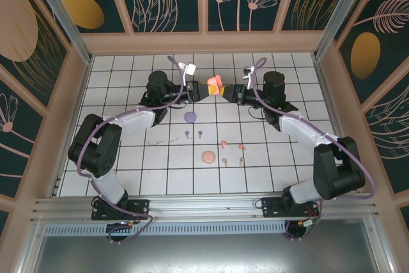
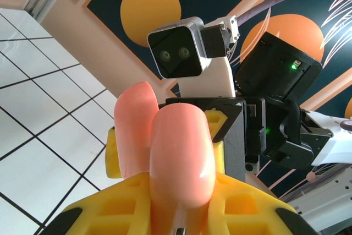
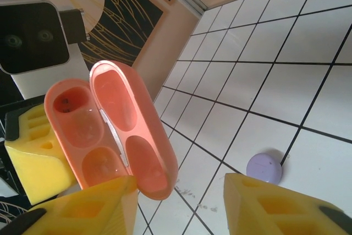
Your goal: Insert wireless bluetooth earbuds into charging case
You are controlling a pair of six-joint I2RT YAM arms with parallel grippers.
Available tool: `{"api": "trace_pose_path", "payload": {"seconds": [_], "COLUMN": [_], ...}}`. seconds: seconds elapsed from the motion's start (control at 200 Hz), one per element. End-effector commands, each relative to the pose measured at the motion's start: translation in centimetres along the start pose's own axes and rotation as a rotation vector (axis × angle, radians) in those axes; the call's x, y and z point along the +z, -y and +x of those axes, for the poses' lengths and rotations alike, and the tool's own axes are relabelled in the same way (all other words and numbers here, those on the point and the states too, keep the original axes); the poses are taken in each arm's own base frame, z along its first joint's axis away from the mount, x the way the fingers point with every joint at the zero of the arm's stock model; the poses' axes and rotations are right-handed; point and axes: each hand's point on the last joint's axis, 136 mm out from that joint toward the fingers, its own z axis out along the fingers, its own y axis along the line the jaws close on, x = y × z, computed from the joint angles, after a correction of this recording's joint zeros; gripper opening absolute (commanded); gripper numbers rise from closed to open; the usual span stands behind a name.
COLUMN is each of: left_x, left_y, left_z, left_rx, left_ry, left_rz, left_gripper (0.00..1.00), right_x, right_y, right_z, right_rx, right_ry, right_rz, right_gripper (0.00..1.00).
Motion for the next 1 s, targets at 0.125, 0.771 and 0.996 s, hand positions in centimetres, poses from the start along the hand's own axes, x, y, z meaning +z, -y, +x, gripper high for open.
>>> {"api": "trace_pose_path", "payload": {"seconds": [0.125,0.771,0.996], "left_x": [0.5,0.3,0.2], "left_y": [1.6,1.4,1.6], "left_z": [0.8,0.5,-0.6], "left_rx": [0.038,0.034,0.052], "left_ry": [0.004,0.061,0.11], "left_rz": [0.059,0.052,0.041], "left_gripper": [0.0,0.0,0.0], "right_x": [0.3,0.2,-0.4], "right_y": [-1.9,-1.8,-1.0], "right_z": [-2.0,-1.8,-0.7], "right_rx": [-0.038,0.0,0.013], "right_ry": [0.048,0.056,0.056], "right_rz": [-0.052,-0.072,-0.036], "right_gripper": [0.42,0.35,0.4]}}
